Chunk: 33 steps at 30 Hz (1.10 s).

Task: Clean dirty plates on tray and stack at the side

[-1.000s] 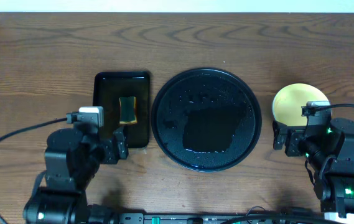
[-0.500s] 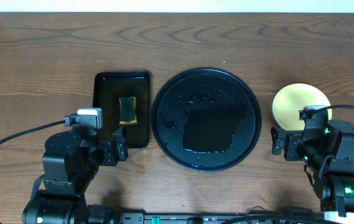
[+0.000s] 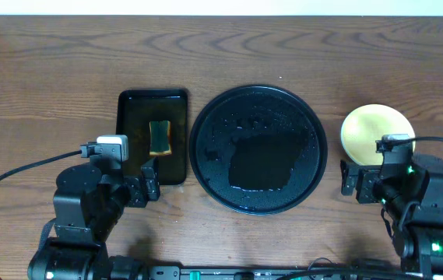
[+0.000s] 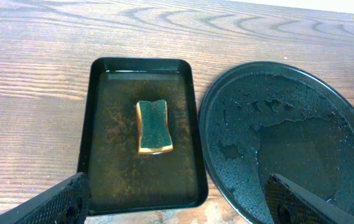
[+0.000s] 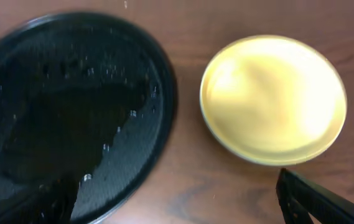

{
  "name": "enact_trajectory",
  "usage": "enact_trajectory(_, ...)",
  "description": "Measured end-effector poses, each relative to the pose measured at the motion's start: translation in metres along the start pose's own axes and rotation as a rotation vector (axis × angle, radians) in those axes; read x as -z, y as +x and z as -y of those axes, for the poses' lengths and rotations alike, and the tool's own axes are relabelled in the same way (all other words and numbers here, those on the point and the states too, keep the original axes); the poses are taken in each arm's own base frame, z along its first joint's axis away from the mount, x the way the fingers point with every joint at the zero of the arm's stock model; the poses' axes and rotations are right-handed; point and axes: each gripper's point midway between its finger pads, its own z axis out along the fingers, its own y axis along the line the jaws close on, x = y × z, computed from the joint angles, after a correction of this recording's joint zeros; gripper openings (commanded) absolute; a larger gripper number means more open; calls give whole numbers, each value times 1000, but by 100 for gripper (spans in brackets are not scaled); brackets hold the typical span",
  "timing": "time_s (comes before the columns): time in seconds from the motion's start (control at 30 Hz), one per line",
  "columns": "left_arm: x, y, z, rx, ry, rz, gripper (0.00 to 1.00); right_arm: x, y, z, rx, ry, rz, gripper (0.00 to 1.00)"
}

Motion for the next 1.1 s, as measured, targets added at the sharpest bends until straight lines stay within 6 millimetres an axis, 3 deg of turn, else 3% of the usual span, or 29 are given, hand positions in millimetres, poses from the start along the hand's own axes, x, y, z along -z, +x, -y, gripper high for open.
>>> enact_trajectory(0.2, 0, 0, 0, 0, 0, -1, 89, 11, -27, -16, 97, -41, 267, 99)
enact_trajectory(0.43, 0, 0, 0, 0, -1, -1, 89, 22, -27, -35, 170, -102, 567, 99)
enact_trajectory(0.67, 0, 0, -1, 0, -3, 0, 89, 24, -28, -37, 189, -112, 777, 99)
enact_trajectory(0.87, 0, 0, -1, 0, -3, 0, 90, 9, -14, -31, 179, -84, 815, 99)
enact_trajectory(1.1, 0, 0, -1, 0, -3, 0, 90, -26, 22, -21, 159, -50, 636, 99)
